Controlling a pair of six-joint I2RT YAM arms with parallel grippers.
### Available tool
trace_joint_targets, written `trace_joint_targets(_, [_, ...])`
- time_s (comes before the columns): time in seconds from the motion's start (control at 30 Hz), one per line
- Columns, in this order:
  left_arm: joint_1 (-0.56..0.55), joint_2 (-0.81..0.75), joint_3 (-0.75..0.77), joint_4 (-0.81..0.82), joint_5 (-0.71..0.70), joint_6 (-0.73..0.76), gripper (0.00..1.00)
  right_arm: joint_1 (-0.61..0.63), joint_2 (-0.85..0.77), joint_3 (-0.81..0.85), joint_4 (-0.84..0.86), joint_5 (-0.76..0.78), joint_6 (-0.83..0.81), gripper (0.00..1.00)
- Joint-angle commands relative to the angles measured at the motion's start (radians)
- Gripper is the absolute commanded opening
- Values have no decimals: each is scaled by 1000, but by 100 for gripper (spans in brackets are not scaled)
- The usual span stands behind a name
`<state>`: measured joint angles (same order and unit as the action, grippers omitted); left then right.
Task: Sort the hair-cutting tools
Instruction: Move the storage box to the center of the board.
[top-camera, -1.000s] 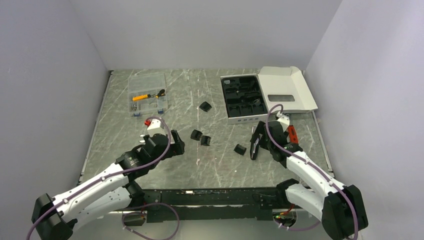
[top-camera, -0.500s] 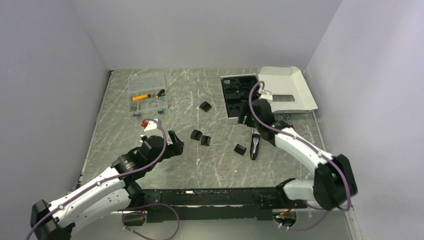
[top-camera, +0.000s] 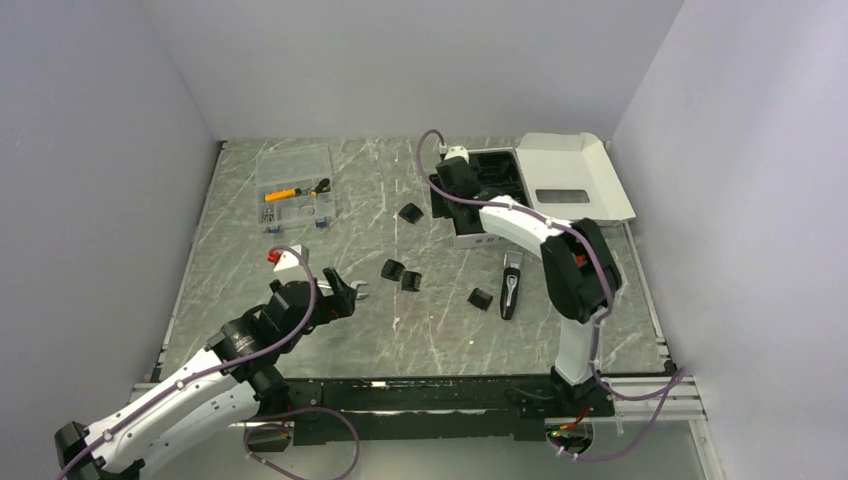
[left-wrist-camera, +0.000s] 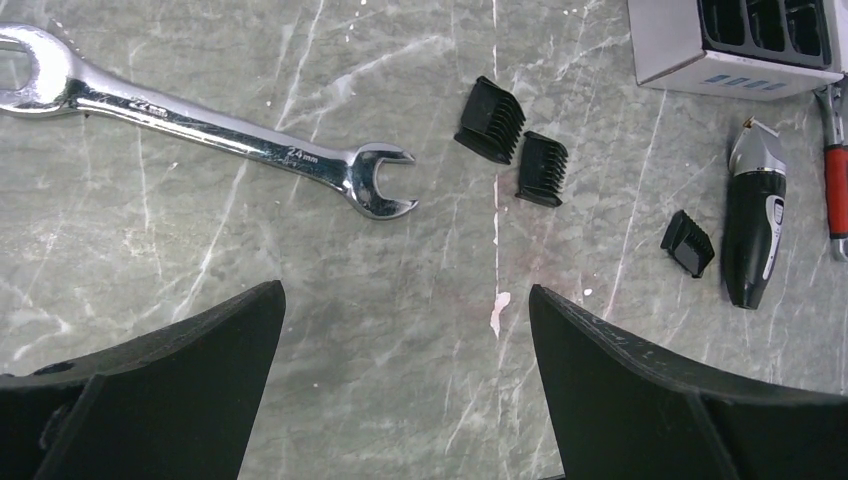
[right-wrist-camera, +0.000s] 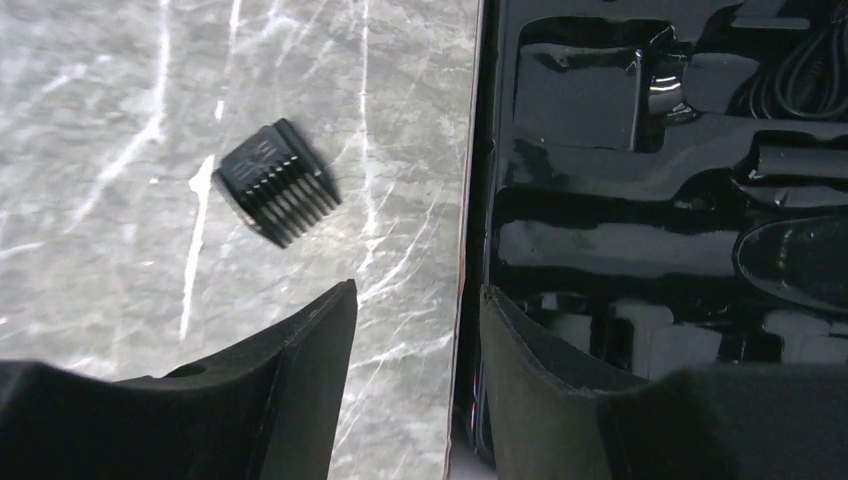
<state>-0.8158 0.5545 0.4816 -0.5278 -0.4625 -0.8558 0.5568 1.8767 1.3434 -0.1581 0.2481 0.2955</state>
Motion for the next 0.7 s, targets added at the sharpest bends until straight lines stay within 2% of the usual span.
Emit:
trace_joint_targets(0.0, [1, -35, -8, -24, -27, -2, 99, 6, 82, 119, -94, 106, -84, 50])
trace_joint_targets(0.2, [1, -48, -16, -29, -35, 4, 99, 21, 130, 131, -117, 173, -103, 46])
trace_joint_targets(0.33, [3, -49, -21, -27, -31, 9, 99, 30, 133, 112, -126, 170, -104, 36])
trace_joint_targets(0.5, [2, -53, -26, -28, -32, 9, 99, 54, 82, 28, -116, 163, -99, 27])
trace_joint_targets(0.67, [2, -53, -28, -23, -24, 9, 99, 69, 9, -84, -118, 154, -92, 23])
